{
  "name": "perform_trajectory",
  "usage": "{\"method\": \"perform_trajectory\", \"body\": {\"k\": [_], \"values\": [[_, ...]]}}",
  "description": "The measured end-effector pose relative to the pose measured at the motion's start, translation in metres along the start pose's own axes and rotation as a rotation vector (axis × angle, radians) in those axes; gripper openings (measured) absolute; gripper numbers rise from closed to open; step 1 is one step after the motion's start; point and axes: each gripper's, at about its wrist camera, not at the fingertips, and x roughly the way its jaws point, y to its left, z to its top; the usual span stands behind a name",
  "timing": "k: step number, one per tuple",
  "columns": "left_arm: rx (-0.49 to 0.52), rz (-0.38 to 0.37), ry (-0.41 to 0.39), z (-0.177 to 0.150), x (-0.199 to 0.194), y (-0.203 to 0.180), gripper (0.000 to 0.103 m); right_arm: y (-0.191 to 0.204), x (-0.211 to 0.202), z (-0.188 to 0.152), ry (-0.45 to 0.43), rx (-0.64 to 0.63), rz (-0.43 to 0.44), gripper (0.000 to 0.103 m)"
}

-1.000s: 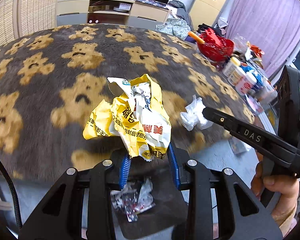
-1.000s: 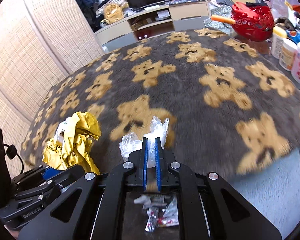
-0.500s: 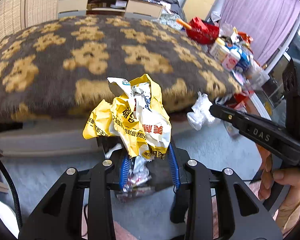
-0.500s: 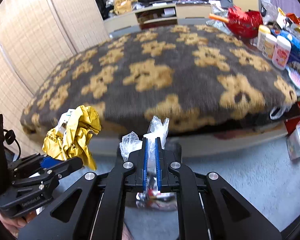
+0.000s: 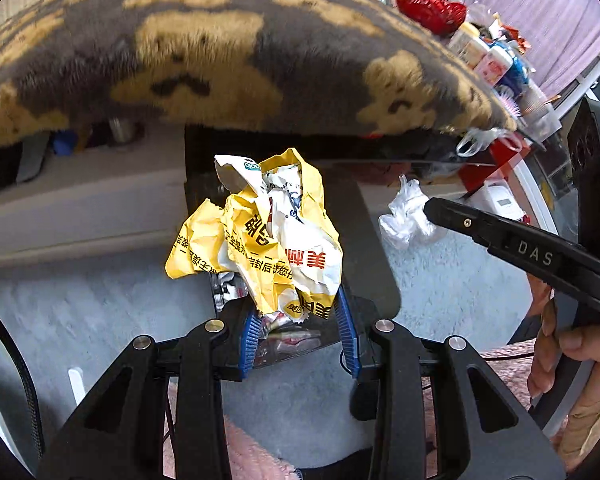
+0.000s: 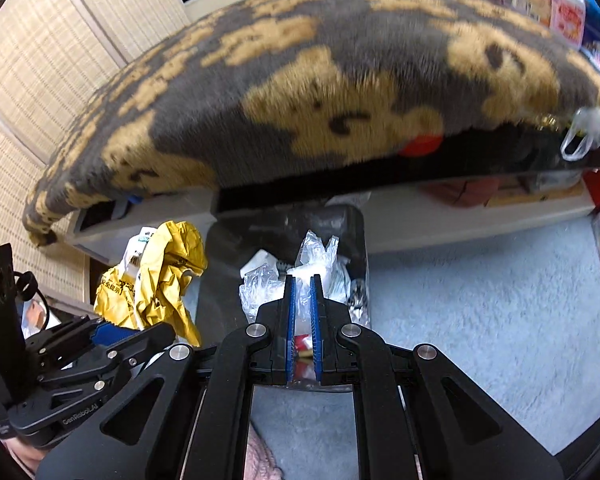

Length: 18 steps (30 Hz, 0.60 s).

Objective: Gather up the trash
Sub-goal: 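Carry the wrapper and tissue down over the metal bin, then open both tools to drop the wrapper and tissue into the bin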

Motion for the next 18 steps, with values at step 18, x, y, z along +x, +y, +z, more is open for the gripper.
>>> {"method": "perform_trajectory", "body": {"k": [18], "values": [[-0.038,0.004,0.106,0.008,0.054,0.021,0.044,0.002,0.05,0.011,0.074,0.017,0.005,0.013]]}}
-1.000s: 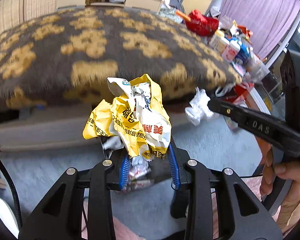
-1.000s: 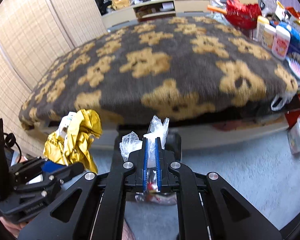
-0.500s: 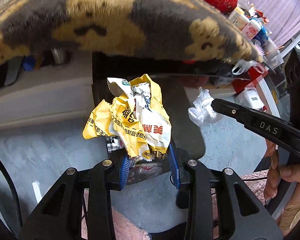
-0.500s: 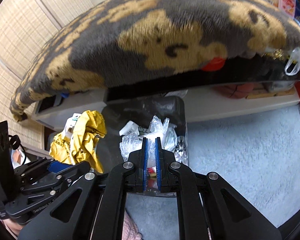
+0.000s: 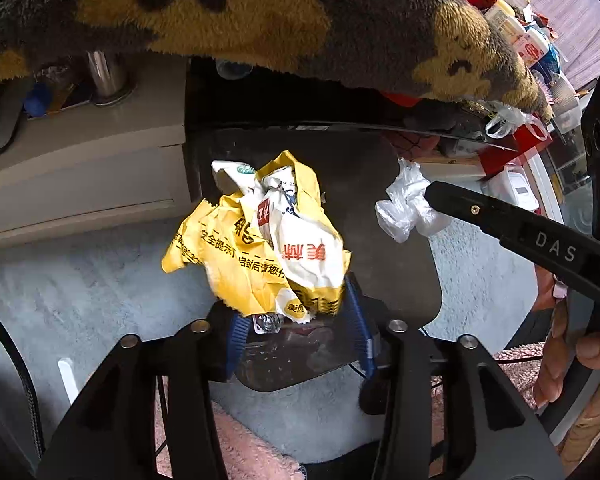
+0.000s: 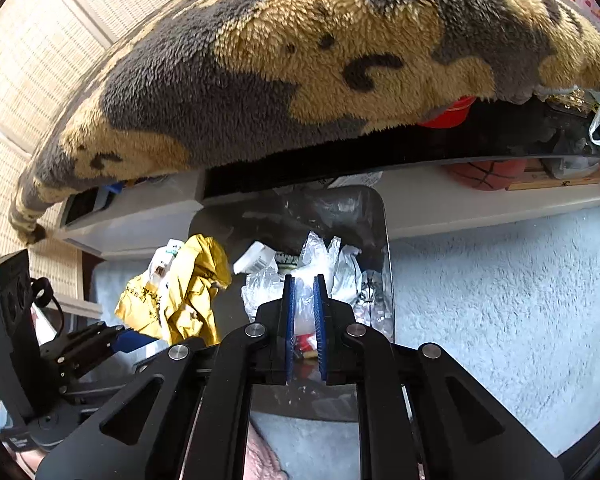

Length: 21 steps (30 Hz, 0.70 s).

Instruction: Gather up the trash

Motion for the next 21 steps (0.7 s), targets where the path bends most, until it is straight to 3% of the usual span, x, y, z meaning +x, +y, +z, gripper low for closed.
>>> {"method": "perform_trajectory", "body": {"k": [2,4,6,16,21], "values": [[0.002,0.002,-0.012,0.002,-0.005,0.0,0.048,0.001,-0.002,0.003,-0.009,0.006,-0.003,0.017],[0.009,0.002,-0.029,0.003,-0.013,-0.002,0.051,0.002,-0.005,0.005,-0.023,0.008,0.001,0.039],[0.02,0.009,-0.048,0.003,-0.021,-0.004,0.053,0.004,-0.01,0.006,-0.041,0.009,0.009,0.048],[0.045,0.056,-0.159,-0.006,-0.076,-0.013,0.071,0.002,-0.05,0.007,-0.148,0.012,0.002,0.076],[0.046,0.075,-0.245,-0.005,-0.113,-0.016,0.08,0.014,-0.084,0.016,-0.225,-0.058,-0.023,0.091]]}}
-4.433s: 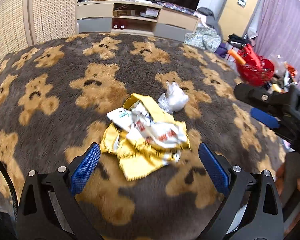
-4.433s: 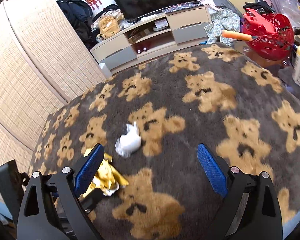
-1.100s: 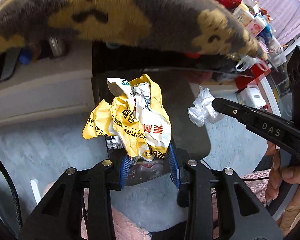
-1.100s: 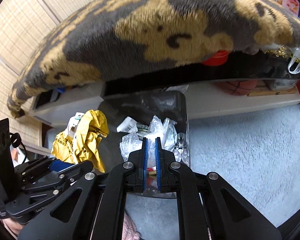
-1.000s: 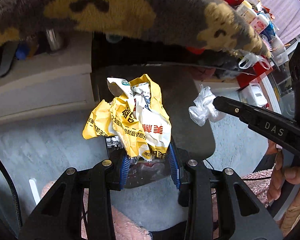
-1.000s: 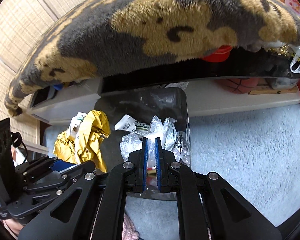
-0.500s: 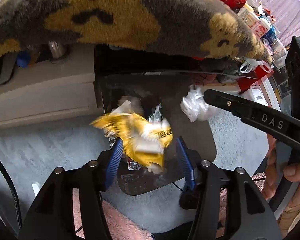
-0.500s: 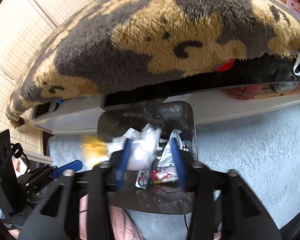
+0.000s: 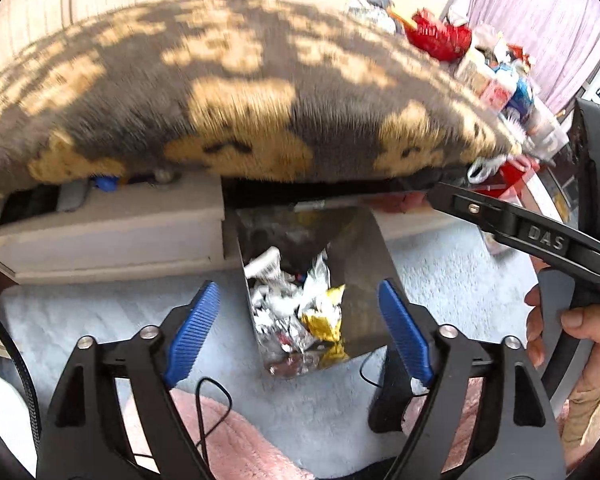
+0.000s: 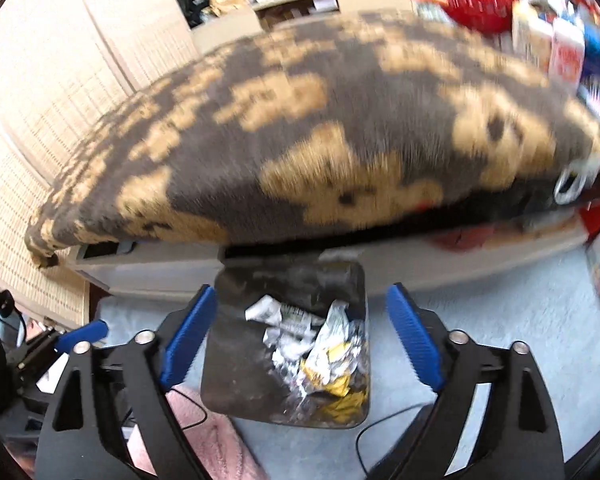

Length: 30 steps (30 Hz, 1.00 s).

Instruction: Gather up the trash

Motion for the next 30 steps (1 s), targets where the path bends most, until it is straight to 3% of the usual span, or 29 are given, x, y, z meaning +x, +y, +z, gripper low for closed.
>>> {"method": "perform_trajectory", "body": {"k": [2,4,14,19,25,30], "values": [[0.002,0.011,-0.044,0.007,-0.015,-0.002,0.09,0.004,-0.018,0.009,-0.043,-0.026,-0.012,0.1],[0.013,0.032,-0.099,0.015,-0.031,-0.005,0.095,0.003,-0.039,0.013,-0.096,-0.031,-0.015,0.099],[0.031,0.065,-0.284,0.032,-0.103,-0.017,0.095,-0.012,-0.125,0.014,-0.337,-0.074,-0.091,0.1],[0.06,0.114,-0.385,0.032,-0.135,-0.027,0.095,-0.028,-0.158,0.007,-0.459,-0.04,-0.079,0.1],[0.072,0.144,-0.481,0.021,-0.155,-0.033,0.095,-0.032,-0.18,-0.014,-0.597,-0.041,-0.107,0.1],[0.073,0.161,-0.533,0.01,-0.163,-0.037,0.095,-0.029,-0.182,-0.024,-0.63,-0.085,-0.149,0.1]]}}
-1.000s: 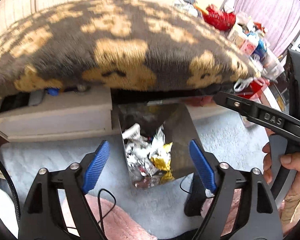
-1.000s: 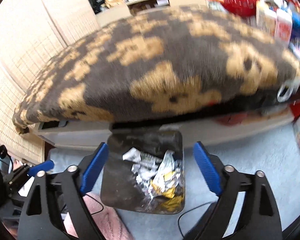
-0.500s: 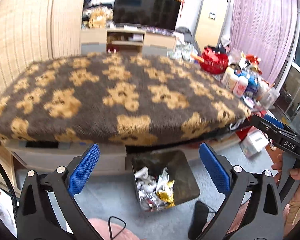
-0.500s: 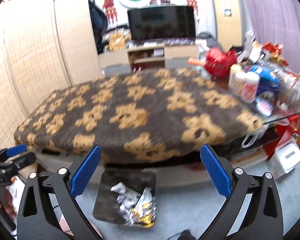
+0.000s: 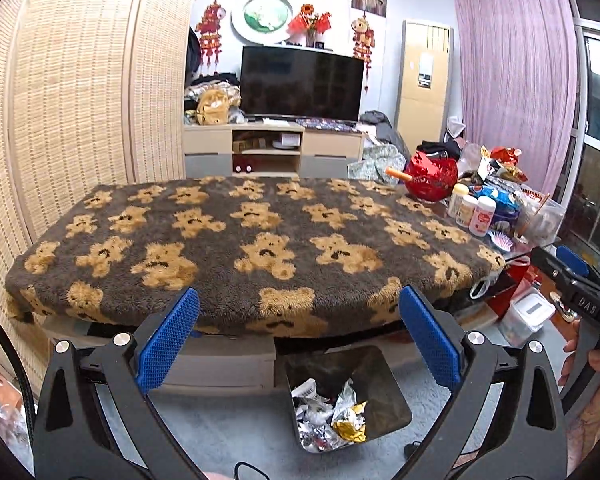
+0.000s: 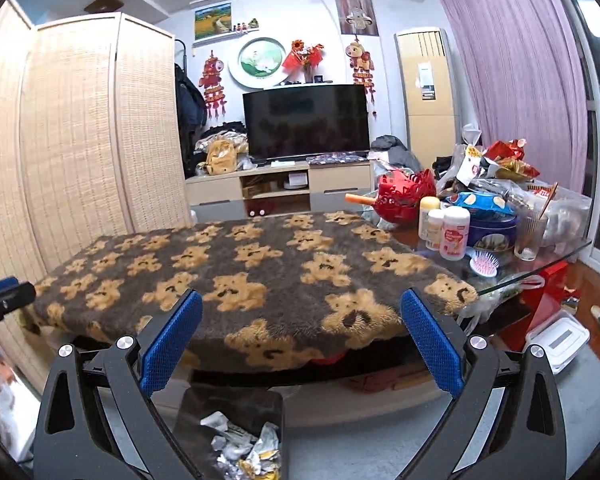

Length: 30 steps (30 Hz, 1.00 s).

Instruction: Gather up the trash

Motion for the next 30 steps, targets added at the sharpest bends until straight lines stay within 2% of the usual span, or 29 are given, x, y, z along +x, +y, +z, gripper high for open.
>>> {"method": "perform_trajectory", "body": {"k": [9,14,30], "values": [[0.008,0.059,-0.032,-0.008,-0.013,-0.001,0.095,-0.003,-0.003,-0.005,0.01,0.007,-0.001,0.1],[0.025,0.083,-0.031,-0.01,-0.016,-0.003,0.095,-0.004,0.001,-0.008,0.045,0.008,-0.008,0.1],[0.007,0.098,-0.037,-0.009,-0.025,-0.002,0.095,-0.015,-0.004,-0.012,0.056,0.062,0.002,0.1]]}}
